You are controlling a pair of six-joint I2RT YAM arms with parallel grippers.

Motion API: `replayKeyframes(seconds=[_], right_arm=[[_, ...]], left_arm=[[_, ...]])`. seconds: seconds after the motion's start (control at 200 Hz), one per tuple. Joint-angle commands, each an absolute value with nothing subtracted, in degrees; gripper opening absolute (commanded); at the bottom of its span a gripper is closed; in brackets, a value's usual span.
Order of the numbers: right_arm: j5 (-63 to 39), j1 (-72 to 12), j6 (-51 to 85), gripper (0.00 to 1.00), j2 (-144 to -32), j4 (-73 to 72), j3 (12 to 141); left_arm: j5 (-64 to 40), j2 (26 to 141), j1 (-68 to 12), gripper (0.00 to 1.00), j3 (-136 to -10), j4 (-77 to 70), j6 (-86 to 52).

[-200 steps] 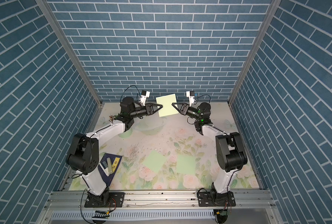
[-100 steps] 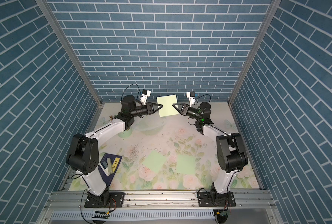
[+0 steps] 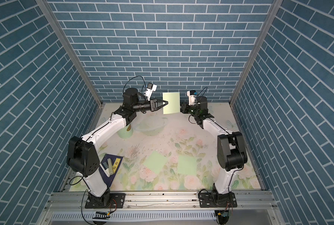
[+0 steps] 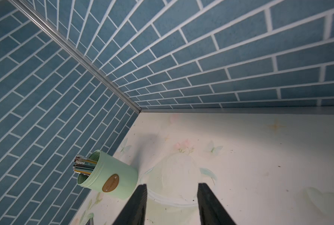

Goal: Fold the square paper along the opposite sides
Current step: Pick up the paper from the center of the board, then fold the paper.

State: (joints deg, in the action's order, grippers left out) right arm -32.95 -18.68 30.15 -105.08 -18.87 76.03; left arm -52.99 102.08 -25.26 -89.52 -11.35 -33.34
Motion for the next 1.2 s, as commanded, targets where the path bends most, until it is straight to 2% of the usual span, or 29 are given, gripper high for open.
replayKeyframes(seconds=[0.0,0.145,0.44,0.805,1.195], right_arm=[[-34.8,-20.1,32.5,0.51,-105.2,-22.5,75.7],[-37.7,-19.3,36.5,0.56,-101.0,-27.0,71.2],[-43.2,-16.1,47.0,0.6,-93.7,-40.5,61.4],[-46.4,-16.3,56.3,0.8,-92.9,-51.6,58.3],[-47.5,-20.2,57.5,0.84,-95.4,-57.2,60.1]], left_arm=[[-52.6,104.2,-25.0,0.0,-92.8,-8.3,-30.1],[-50.8,104.0,-24.5,0.0,-91.7,-7.5,-28.0],[-49.8,102.5,-24.0,0.0,-88.4,-7.5,-26.1],[-49.0,100.0,-23.9,0.0,-84.8,-9.0,-25.7],[-51.6,100.5,-23.9,0.0,-84.2,-12.4,-28.5]])
